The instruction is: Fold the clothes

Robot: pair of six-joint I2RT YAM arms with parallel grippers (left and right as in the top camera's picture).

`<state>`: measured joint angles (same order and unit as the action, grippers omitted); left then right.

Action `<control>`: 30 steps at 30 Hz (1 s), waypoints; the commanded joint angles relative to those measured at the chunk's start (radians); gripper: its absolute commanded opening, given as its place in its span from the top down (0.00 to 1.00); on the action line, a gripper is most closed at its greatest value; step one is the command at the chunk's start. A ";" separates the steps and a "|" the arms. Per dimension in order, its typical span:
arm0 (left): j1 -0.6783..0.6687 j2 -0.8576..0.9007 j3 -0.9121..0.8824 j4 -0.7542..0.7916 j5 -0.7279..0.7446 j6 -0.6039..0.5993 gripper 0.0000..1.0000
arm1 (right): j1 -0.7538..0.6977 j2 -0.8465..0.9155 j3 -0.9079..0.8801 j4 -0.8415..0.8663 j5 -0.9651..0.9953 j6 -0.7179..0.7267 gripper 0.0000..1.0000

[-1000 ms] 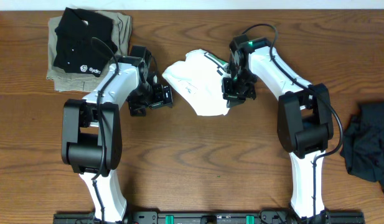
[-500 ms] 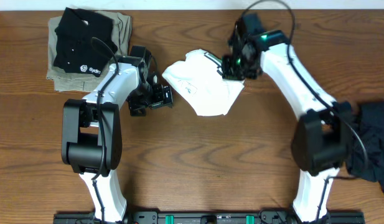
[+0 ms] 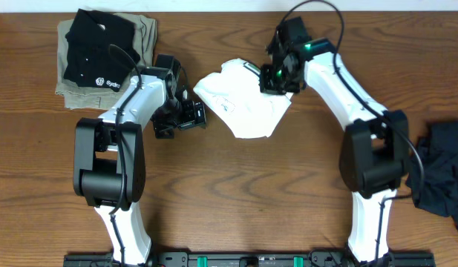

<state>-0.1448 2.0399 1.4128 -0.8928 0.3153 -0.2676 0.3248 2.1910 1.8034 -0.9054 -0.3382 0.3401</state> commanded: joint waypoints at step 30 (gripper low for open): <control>0.004 -0.020 -0.006 -0.006 0.006 0.005 0.02 | 0.003 -0.126 0.000 0.089 -0.096 -0.054 0.87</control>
<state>-0.1448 2.0399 1.4128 -0.8928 0.3153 -0.2676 0.3061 2.0586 1.8008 -0.8410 -0.3733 0.2939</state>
